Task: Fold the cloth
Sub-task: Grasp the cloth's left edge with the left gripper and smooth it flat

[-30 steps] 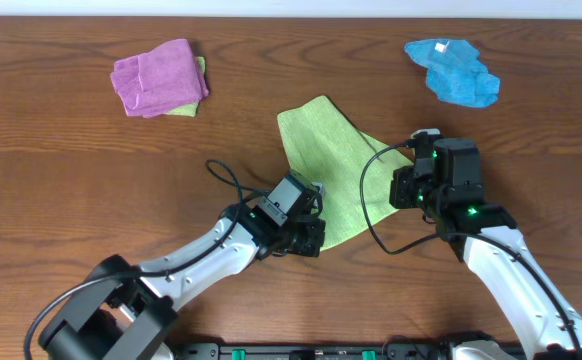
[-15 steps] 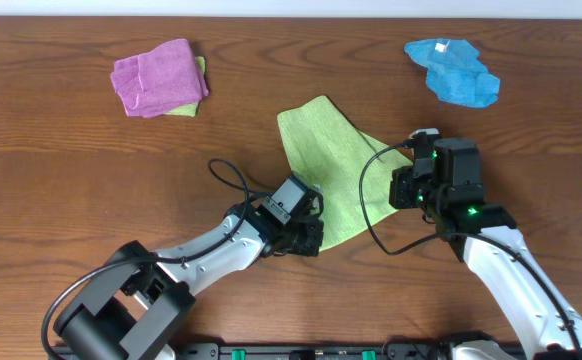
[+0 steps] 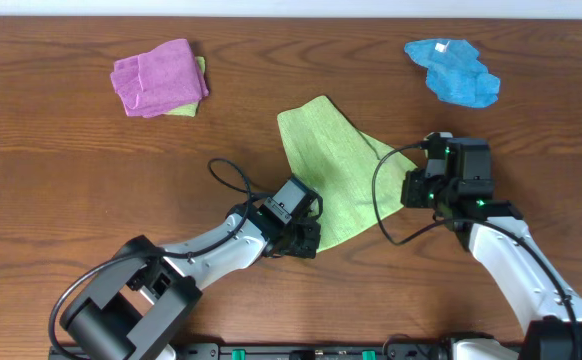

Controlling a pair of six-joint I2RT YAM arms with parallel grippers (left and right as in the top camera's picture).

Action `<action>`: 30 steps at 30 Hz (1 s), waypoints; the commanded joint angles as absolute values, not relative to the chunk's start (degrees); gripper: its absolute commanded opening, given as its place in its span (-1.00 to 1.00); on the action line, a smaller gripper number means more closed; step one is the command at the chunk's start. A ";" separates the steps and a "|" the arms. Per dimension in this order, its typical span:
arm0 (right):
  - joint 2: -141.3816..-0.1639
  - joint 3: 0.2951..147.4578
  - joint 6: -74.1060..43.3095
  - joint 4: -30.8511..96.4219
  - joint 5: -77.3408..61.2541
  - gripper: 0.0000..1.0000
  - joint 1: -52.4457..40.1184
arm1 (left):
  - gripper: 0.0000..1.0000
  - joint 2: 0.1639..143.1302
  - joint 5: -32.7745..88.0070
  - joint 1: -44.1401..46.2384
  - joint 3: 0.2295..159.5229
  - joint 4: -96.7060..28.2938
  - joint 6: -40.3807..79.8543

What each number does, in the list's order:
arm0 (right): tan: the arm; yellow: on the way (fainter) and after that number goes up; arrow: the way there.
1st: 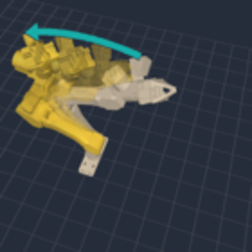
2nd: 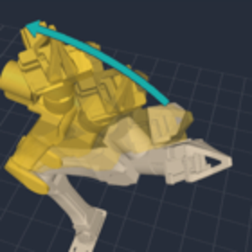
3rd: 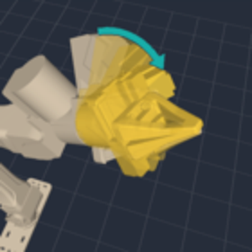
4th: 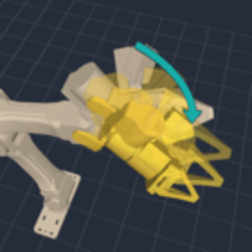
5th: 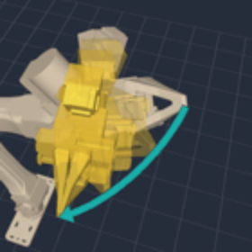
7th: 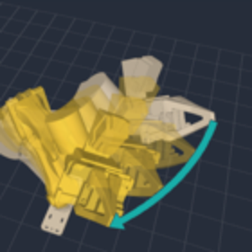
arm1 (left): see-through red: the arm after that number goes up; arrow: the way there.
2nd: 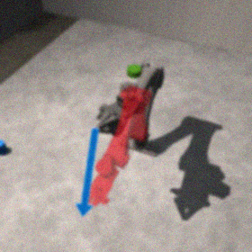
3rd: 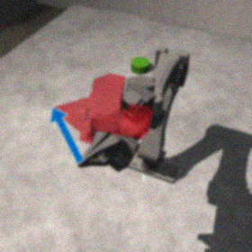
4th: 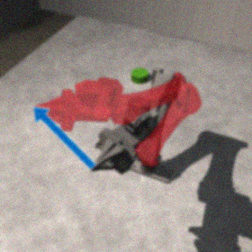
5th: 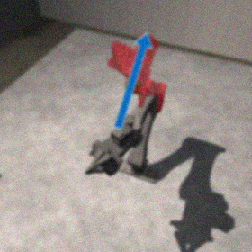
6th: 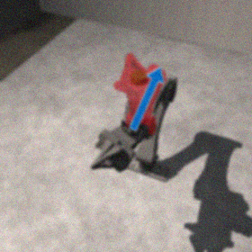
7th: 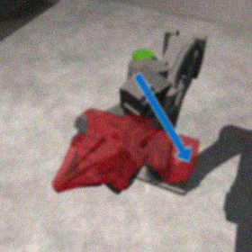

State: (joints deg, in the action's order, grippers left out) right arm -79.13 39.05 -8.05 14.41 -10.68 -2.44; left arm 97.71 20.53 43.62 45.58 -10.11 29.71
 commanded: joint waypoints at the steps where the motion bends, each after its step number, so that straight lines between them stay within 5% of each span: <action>1: -79.20 39.77 -7.66 14.11 -11.92 -0.97 -1.91 | -0.88 98.59 18.83 43.66 46.39 -10.41 28.69; 30: -79.18 39.77 -7.14 13.47 -13.30 -0.97 -1.89 | -0.88 98.98 -2.76 43.44 49.84 -32.71 28.27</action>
State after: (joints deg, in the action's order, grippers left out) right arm -79.13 39.05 -8.05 13.74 -12.71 -2.17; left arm 97.08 5.28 43.77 50.28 -30.57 29.50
